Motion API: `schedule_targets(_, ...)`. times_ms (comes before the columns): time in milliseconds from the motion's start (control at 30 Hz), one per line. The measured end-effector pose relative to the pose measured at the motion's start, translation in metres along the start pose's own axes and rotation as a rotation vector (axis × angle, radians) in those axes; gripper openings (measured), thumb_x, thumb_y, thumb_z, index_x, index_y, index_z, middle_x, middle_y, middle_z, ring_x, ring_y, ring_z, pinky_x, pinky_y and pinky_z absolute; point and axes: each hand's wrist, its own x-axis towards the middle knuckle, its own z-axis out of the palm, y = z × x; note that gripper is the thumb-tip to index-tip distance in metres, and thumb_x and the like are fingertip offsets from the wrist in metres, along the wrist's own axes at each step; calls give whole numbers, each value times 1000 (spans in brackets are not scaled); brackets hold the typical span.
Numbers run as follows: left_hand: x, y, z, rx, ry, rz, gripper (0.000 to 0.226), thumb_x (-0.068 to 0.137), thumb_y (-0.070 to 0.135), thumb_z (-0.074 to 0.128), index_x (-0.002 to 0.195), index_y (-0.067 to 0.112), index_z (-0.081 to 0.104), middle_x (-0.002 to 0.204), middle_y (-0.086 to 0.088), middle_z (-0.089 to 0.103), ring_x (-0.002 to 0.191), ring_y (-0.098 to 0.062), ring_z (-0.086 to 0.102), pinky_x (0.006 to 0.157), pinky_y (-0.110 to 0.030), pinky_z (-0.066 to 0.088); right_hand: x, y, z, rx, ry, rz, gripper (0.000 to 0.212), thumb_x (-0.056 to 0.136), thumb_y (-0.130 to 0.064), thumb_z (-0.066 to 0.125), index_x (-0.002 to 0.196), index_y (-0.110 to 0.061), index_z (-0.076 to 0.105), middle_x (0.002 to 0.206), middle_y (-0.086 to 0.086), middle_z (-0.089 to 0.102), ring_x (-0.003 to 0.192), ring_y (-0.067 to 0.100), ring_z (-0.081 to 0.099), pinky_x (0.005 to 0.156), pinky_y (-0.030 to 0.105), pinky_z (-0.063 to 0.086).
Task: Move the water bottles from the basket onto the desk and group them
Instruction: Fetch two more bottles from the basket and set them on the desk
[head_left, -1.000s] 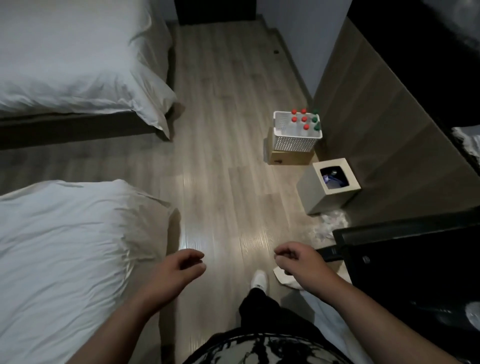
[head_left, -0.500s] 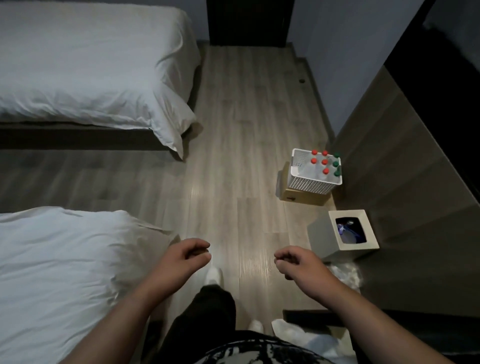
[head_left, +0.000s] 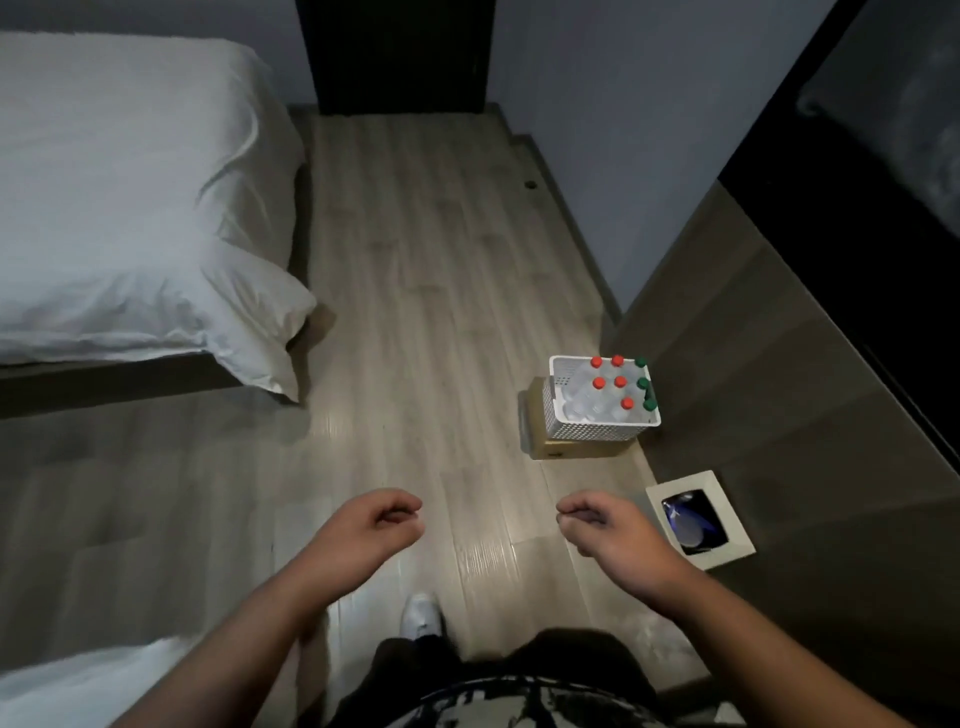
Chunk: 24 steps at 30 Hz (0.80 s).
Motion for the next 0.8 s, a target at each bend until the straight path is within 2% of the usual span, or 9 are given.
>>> schedule_targets(100, 51, 35, -20, 61, -25, 35, 28, 76, 30, 70, 102, 18, 69, 93, -5, 71, 83, -8, 64, 79, -16, 48, 16, -4, -9, 36, 49, 50, 11, 88, -13, 67, 96, -21, 69, 93, -2, 69, 92, 12, 65, 88, 31, 51)
schedule_targets(200, 100, 64, -32, 91, -46, 58, 19, 86, 17, 68, 105, 18, 68, 96, -5, 71, 83, -6, 65, 86, -25, 49, 34, -6, -20, 65, 90, 96, 11, 88, -16, 67, 93, -25, 69, 96, -2, 71, 95, 10, 66, 91, 32, 52)
schedule_targets(300, 147, 85, -38, 90, -70, 52, 18, 84, 21, 70, 103, 21, 69, 88, -1, 71, 81, -1, 66, 86, -27, 50, 68, -8, -32, 67, 119, 128, 10, 88, -18, 67, 92, -27, 69, 96, -4, 72, 95, 8, 66, 90, 30, 52)
schedule_targets(467, 215, 111, -39, 80, -117, -14, 20, 82, 26, 71, 100, 18, 69, 76, 8, 67, 77, -3, 63, 81, -27, 49, 153, -19, -55, 74, 73, 148, 6, 87, -21, 67, 91, -24, 69, 90, -6, 70, 85, 7, 64, 86, 31, 52)
schedule_targets(533, 240, 122, -45, 101, -105, -35, 16, 83, 22, 73, 98, 19, 70, 80, 10, 71, 79, -2, 65, 79, -23, 48, 191, -35, -65, 65, 65, 136, 5, 87, -19, 67, 90, -23, 69, 86, -6, 68, 80, 5, 62, 81, 28, 51)
schedule_targets(667, 288, 163, -57, 279, -135, -9, 13, 87, 22, 68, 99, 24, 68, 96, 6, 72, 86, 11, 63, 73, -4, 43, 265, -93, -95, -3, 11, 39, 6, 87, -14, 65, 86, -20, 66, 79, -8, 64, 74, 0, 57, 73, 14, 44)
schedule_targets(767, 331, 190, -64, 299, -143, 4, 12, 87, 25, 68, 97, 31, 66, 97, 10, 70, 88, 10, 63, 79, -14, 43, 318, -137, -128, -18, 20, -34, 9, 83, -14, 64, 82, -23, 65, 77, -6, 65, 73, 9, 60, 74, 26, 47)
schedule_targets(800, 345, 198, -64, 290, -138, 4, 12, 87, 25, 68, 98, 30, 66, 96, 10, 70, 87, 9, 63, 79, -16, 44, 331, -148, -137, -4, 55, -49, 8, 83, -15, 63, 83, -23, 66, 75, -7, 65, 71, 9, 60, 71, 25, 47)
